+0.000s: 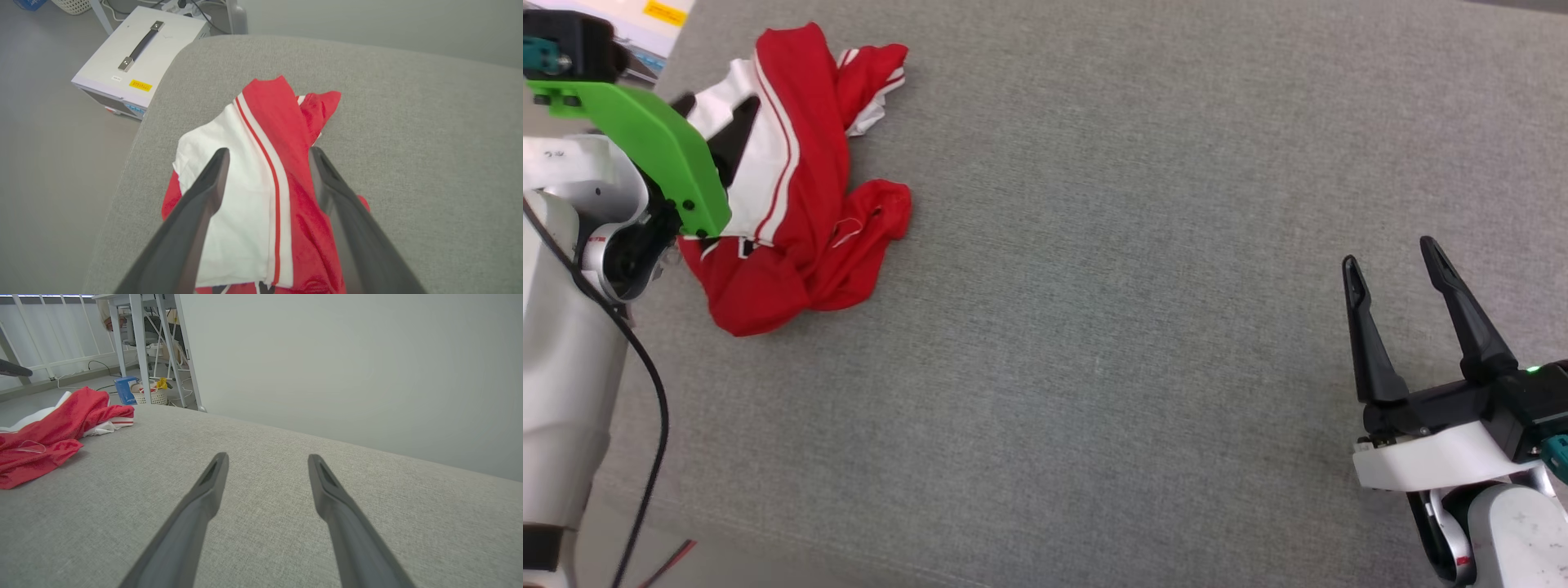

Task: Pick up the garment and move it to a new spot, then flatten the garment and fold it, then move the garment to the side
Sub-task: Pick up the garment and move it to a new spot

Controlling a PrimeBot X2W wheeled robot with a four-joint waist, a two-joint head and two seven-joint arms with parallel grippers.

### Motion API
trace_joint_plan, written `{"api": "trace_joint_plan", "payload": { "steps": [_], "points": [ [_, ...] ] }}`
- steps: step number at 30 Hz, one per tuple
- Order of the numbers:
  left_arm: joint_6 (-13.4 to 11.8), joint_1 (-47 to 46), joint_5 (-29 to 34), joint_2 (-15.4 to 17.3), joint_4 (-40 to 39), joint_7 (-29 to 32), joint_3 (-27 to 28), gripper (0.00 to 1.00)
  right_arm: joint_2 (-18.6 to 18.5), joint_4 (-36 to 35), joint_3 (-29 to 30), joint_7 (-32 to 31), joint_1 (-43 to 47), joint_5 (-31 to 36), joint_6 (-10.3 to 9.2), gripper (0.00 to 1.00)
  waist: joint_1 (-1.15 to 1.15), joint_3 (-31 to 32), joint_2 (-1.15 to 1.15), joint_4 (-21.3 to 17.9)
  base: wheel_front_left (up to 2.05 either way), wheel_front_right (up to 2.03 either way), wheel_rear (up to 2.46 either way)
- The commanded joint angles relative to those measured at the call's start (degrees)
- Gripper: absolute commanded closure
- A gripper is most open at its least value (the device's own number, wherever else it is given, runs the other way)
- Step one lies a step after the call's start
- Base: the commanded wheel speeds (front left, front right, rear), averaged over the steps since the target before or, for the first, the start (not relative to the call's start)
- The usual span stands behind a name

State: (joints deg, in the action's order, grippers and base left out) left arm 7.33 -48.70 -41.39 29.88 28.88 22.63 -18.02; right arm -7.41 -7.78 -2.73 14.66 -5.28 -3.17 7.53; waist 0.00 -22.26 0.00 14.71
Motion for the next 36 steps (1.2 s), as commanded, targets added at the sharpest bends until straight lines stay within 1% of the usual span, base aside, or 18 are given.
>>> {"api": "trace_joint_plan", "payload": {
  "steps": [1,5,9,13,16,22,23,24,27,30,34,36],
  "points": [
    [0.15,-1.56,-1.24,1.62,0.05,2.93,-1.58,0.00,-0.28,-0.47,0.10,0.34,-1.38,0.10,-0.04,0.00,0.00,-1.96,0.00,-1.69,0.00,0.00,0.00],
    [0.15,-2.13,-5.55,3.54,0.57,11.82,-6.06,0.00,-0.65,-0.74,0.16,0.34,-1.98,0.10,-0.04,0.00,0.00,-3.52,0.00,-2.79,0.00,0.00,0.00],
    [0.15,-2.22,-7.45,4.37,2.18,17.14,-9.68,0.00,-0.91,-0.88,0.27,0.34,-2.58,-0.04,-0.04,0.00,0.00,-5.05,0.00,-3.92,0.00,0.00,0.00],
    [0.15,-1.35,-7.89,4.03,5.62,20.21,-13.04,0.00,-0.93,-0.76,0.28,0.34,-3.11,-0.16,-0.04,0.00,0.00,-6.17,0.00,-5.06,0.00,0.00,0.00],
    [0.15,-0.21,-8.15,3.15,9.05,21.21,-14.77,0.00,-0.86,-0.59,0.25,0.34,-3.38,-0.28,-0.04,0.00,0.00,-6.62,0.00,-5.82,0.00,0.00,0.00],
    [0.15,0.67,-8.51,2.45,12.03,19.86,-18.23,0.00,-0.61,-0.30,0.56,0.34,-3.34,-0.45,-0.04,0.00,0.00,-6.34,0.00,-6.37,0.00,0.00,0.00],
    [0.15,0.41,-8.40,2.68,12.15,19.04,-18.72,0.58,-0.54,-0.20,0.73,0.34,-3.20,-0.45,-0.04,0.00,0.00,-6.03,0.00,-6.24,0.00,0.00,0.00],
    [0.15,0.04,-8.43,2.92,12.39,17.74,-18.79,1.00,-0.42,-0.13,0.87,0.34,-3.09,-0.51,-0.04,0.00,0.00,-5.66,0.00,-6.12,0.00,0.00,0.00],
    [0.15,-1.15,-8.22,3.49,12.30,13.81,-19.17,1.00,-0.19,0.04,0.89,0.34,-2.94,-0.74,-0.04,0.00,0.00,-4.26,0.00,-5.60,0.00,0.00,0.00],
    [0.15,-2.91,-6.81,4.54,11.56,7.44,-19.41,1.00,0.25,0.30,0.64,0.34,-2.70,-0.93,-0.04,0.00,0.00,-2.26,0.00,-5.16,0.00,0.00,0.00],
    [0.15,-5.17,-4.81,6.33,8.73,-0.50,-20.12,1.00,1.01,0.66,0.55,0.34,-2.07,-1.18,-0.04,0.00,0.00,0.63,0.00,-4.87,0.00,0.00,0.00],
    [0.15,-6.13,-4.08,7.18,6.77,-3.55,-20.55,1.00,1.42,0.91,0.63,0.34,-1.46,-1.31,-0.04,0.00,0.00,2.17,0.00,-4.79,0.00,0.00,0.00]
  ]
}}
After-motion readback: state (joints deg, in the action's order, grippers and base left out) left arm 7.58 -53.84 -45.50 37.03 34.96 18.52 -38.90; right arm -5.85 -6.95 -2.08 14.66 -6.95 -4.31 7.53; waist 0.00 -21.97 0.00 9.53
